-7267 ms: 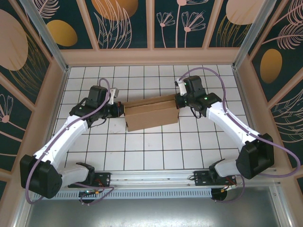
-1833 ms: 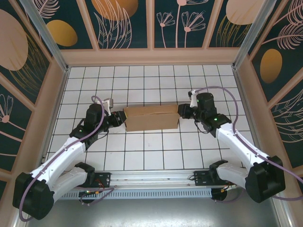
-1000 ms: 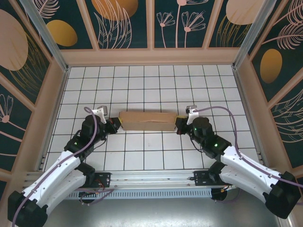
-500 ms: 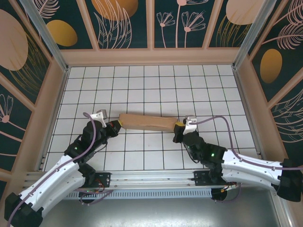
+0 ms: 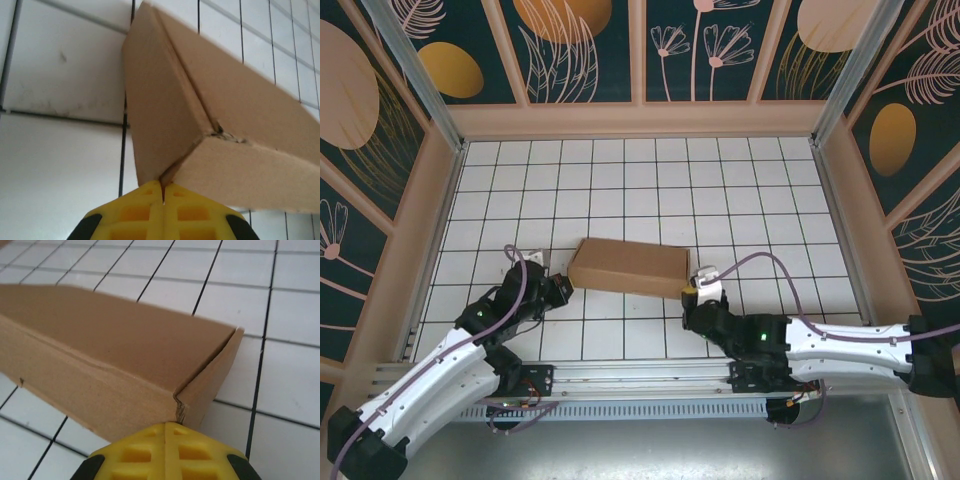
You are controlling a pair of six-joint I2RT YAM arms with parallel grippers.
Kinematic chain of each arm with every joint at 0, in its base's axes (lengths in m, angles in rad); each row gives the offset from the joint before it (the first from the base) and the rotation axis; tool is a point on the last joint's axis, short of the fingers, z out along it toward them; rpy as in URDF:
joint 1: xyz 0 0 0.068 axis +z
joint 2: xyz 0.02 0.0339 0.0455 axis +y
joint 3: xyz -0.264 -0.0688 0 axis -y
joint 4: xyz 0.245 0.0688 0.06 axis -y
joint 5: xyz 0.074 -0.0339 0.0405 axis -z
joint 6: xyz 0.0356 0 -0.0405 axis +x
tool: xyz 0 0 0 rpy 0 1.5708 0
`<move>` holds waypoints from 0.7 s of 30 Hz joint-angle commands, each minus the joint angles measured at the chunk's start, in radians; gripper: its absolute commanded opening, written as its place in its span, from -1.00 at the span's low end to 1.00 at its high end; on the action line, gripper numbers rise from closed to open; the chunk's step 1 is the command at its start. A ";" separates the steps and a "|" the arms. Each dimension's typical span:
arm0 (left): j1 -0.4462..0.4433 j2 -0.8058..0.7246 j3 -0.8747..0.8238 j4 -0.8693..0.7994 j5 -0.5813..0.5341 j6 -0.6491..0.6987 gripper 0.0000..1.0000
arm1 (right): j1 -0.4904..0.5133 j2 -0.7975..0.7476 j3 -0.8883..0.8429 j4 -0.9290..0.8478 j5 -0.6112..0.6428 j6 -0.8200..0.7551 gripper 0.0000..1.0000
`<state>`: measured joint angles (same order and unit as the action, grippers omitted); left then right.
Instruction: Fold the paper box
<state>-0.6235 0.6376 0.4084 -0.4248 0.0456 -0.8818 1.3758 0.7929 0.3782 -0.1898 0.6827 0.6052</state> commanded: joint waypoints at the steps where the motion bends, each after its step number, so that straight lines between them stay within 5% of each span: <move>1: -0.027 0.001 -0.014 -0.051 0.153 -0.030 -1.00 | 0.043 -0.009 0.005 0.023 -0.085 0.090 -0.98; 7: -0.029 0.047 -0.030 -0.004 0.161 -0.040 -1.00 | 0.040 0.029 -0.022 0.024 -0.052 0.137 -0.96; 15: -0.028 0.254 -0.095 0.268 0.132 -0.048 -0.91 | -0.258 -0.017 -0.083 0.125 -0.316 0.076 -0.90; 21: -0.029 0.240 -0.013 0.204 0.093 0.011 -0.40 | -0.369 -0.039 0.013 0.021 -0.394 0.001 -0.64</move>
<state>-0.6483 0.8967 0.3328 -0.2363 0.1673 -0.8997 1.0534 0.7818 0.3336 -0.1425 0.3599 0.6529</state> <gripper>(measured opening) 0.275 0.169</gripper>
